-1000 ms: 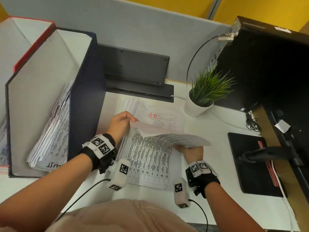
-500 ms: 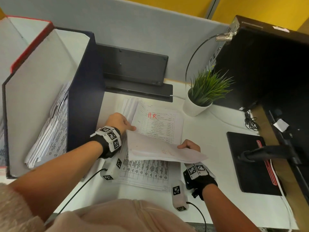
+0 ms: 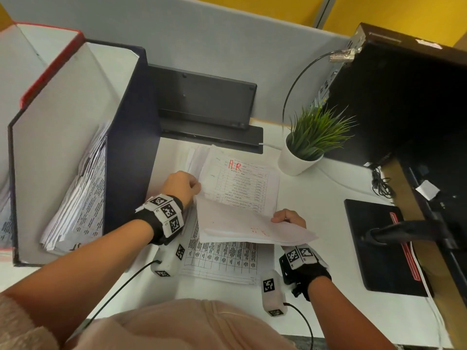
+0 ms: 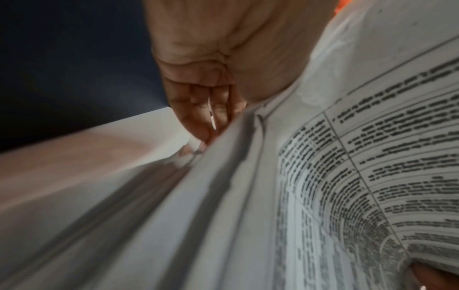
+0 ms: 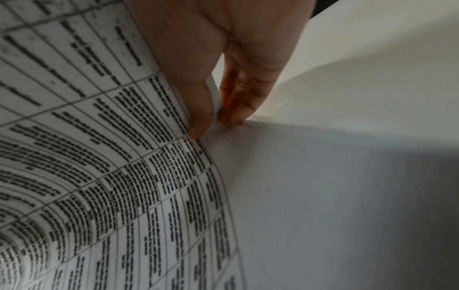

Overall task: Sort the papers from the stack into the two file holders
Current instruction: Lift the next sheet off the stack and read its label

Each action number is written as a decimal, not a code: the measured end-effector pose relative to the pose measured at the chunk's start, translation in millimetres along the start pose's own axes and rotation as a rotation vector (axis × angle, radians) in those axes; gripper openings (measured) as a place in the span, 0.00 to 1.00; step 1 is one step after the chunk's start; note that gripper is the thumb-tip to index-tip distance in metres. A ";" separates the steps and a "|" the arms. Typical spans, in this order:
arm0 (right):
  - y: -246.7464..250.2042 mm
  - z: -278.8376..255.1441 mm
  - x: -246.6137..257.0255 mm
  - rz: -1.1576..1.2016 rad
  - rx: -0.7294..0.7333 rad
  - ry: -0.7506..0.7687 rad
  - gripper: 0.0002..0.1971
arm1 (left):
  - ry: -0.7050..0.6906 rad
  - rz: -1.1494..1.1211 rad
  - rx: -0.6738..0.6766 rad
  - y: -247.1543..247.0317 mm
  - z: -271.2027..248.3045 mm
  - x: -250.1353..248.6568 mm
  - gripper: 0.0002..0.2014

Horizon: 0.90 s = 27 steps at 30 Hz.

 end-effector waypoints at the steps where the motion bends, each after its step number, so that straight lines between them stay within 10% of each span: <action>1: 1.3 1.4 -2.3 0.037 -0.009 -0.037 0.20 | -0.024 -0.034 -0.058 2.6 -3.8 -1.4 0.09; 5: 9.3 10.3 -11.6 0.053 -0.052 -0.142 0.17 | -0.102 -0.409 -0.184 7.0 -19.8 -6.2 0.09; 17: 4.5 0.6 4.6 -0.315 -0.007 0.139 0.25 | 0.042 -0.853 0.032 -4.8 -23.2 -6.8 0.16; 21: -5.5 8.0 -16.2 -0.936 -0.065 -0.275 0.14 | 0.126 -0.834 0.048 -1.8 -12.9 -1.5 0.14; 24: -7.9 0.6 -8.5 -0.917 -0.192 -0.020 0.17 | 0.210 -0.616 0.004 -4.7 2.6 11.7 0.10; 27: -4.3 -1.1 -0.4 -0.496 0.010 0.163 0.23 | 0.202 -0.321 0.071 -13.0 9.6 20.0 0.06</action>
Point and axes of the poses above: each hand's wrist, its own z-axis towards the middle knuckle, its own y-axis out of the back of the hand, x = y × z, the point moved 6 cm from there along z, towards the middle knuckle, and after that the axes turned 11 degrees about z, right-handed, at the moved point
